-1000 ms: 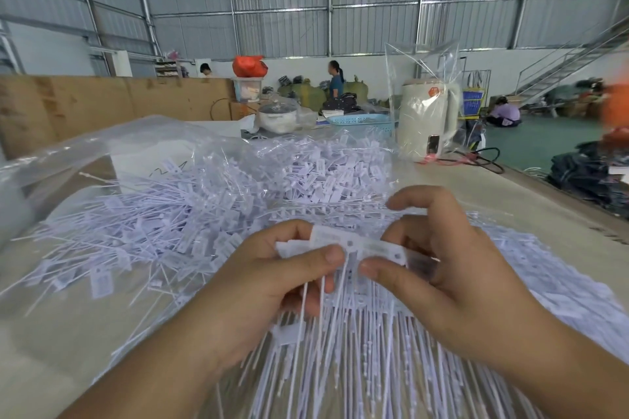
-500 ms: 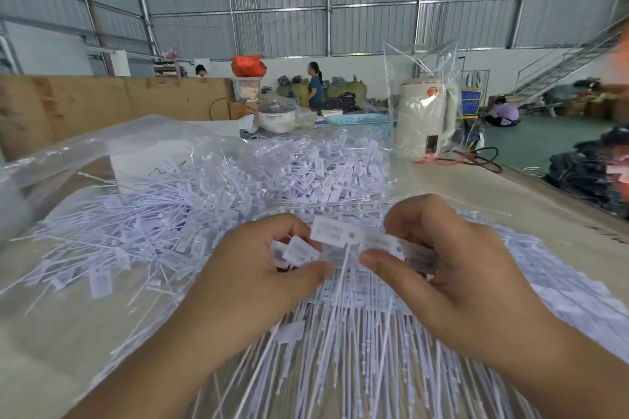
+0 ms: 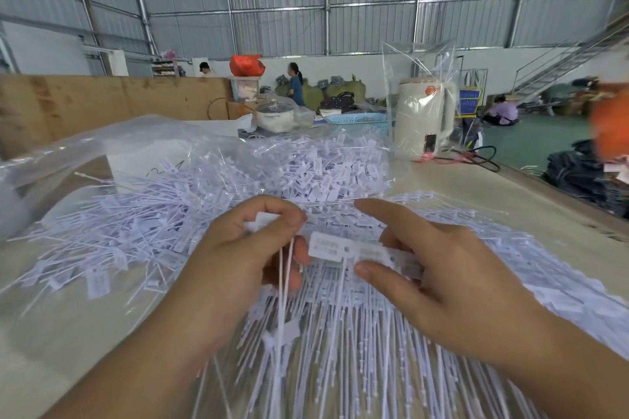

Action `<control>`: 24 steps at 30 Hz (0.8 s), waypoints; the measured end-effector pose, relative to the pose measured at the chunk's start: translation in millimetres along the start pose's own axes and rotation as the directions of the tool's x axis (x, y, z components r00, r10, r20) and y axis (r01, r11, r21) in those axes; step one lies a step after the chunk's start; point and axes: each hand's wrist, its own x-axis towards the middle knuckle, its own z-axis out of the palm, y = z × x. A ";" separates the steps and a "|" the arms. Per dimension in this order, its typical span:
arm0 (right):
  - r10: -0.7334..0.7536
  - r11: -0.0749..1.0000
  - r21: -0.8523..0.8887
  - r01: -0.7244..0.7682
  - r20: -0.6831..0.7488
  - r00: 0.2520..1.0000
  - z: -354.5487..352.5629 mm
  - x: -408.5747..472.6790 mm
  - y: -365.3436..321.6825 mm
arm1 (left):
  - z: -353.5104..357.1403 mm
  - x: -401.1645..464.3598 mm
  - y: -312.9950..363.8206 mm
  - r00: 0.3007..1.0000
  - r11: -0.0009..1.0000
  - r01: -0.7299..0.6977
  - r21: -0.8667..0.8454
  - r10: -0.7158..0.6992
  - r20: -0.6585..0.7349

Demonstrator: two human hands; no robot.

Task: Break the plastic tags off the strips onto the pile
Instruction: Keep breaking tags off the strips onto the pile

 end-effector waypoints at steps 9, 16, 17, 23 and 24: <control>-0.062 0.995 0.074 0.060 0.034 0.997 0.4 3.4 -1.9 | 12.2 -7.7 -9.1 0.978 0.988 -0.015 0.154 -0.017 0.207; 0.066 0.981 0.157 -0.117 0.297 0.953 3.2 3.6 3.2 | 21.9 -8.5 -14.5 0.985 0.989 0.029 0.146 -0.052 0.162; 0.081 0.982 0.144 -0.126 0.280 0.957 3.8 3.7 2.6 | 23.7 -8.6 -15.2 0.987 0.988 0.018 0.157 -0.042 0.154; 0.130 0.991 -0.013 -0.130 -0.025 0.991 12.8 1.9 -12.9 | 34.3 -9.4 -15.1 0.997 0.998 -0.048 -0.051 0.051 0.050; 0.131 0.991 -0.001 -0.132 -0.073 0.989 16.0 1.2 -15.7 | 36.7 -10.7 -15.3 0.998 0.993 -0.039 -0.108 0.044 0.044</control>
